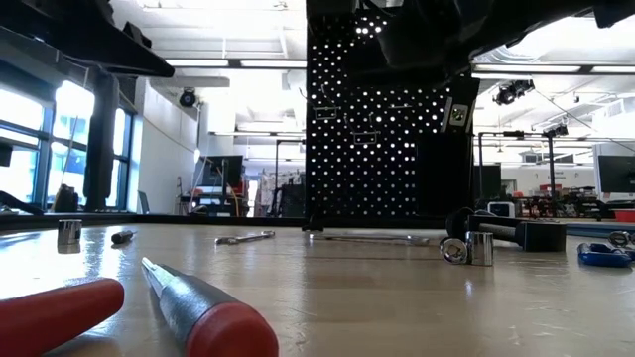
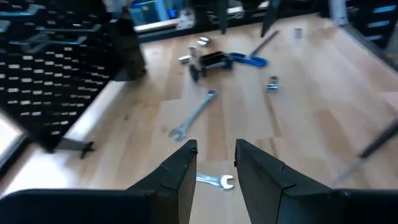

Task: Hang tools onto peg board
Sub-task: Hang the silver socket onto the pegboard

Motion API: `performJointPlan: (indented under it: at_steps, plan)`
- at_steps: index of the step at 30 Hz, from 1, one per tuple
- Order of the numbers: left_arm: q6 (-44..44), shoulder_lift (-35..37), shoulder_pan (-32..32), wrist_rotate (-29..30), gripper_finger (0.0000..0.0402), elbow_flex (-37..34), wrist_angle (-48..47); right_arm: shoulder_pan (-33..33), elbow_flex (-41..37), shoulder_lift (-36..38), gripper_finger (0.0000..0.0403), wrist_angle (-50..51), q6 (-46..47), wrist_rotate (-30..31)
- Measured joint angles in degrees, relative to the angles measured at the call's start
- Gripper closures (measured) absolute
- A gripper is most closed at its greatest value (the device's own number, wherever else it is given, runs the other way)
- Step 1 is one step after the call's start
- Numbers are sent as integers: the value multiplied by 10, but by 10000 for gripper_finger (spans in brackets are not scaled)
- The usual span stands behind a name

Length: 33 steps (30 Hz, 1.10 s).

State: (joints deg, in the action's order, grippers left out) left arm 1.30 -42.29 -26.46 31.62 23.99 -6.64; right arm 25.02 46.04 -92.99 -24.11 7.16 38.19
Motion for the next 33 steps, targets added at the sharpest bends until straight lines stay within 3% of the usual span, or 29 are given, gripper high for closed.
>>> performJointPlan:
  at_steps: [13, 18, 23, 33]
  plan:
    - [10, 0, -39, 306, 296, 0, 25, 1, 0, 0, 183, -17, 67, 165]
    - [-11, 0, -47, 393, 296, 0, 50, 1, 0, 0, 183, -61, 45, 233]
    - [-47, 0, -48, 427, 296, 0, 86, -12, 0, 0, 183, -113, 18, 273]
    - [-157, 0, -47, 441, 296, 0, 173, -52, 5, -4, 183, -193, 16, 277]
